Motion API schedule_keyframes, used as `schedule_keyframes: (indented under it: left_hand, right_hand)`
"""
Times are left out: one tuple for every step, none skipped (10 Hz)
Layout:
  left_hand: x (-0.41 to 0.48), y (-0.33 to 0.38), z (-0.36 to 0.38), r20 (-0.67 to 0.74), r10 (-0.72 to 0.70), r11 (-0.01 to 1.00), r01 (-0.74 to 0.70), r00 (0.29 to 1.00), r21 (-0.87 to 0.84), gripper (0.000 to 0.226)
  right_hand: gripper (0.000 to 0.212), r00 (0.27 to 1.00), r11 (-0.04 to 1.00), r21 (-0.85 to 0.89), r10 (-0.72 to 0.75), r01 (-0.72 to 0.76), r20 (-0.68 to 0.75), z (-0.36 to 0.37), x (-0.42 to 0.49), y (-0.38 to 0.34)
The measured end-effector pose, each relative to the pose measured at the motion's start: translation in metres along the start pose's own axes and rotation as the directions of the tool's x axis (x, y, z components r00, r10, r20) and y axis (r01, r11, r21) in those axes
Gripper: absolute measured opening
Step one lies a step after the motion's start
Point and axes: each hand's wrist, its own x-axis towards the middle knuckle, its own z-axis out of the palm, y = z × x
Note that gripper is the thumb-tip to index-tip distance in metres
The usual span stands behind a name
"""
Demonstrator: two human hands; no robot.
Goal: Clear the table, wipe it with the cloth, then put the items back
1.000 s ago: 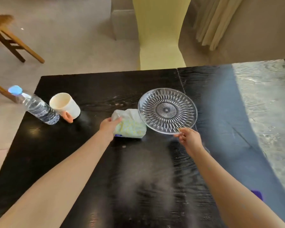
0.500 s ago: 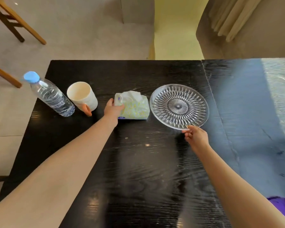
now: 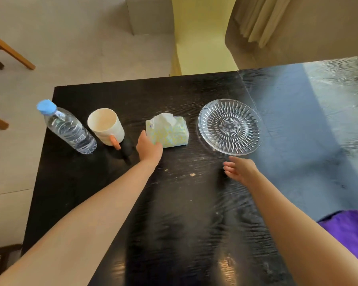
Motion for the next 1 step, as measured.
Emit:
schedule_keyframes:
  left_hand:
    - [-0.0241,0.0014,-0.0133,0.059,0.044,0.998,-0.046,0.997,0.045,0.048]
  right_hand:
    - [0.013,0.999,0.985,-0.172,0.005,0.005,0.054,0.0126,-0.024,0.009]
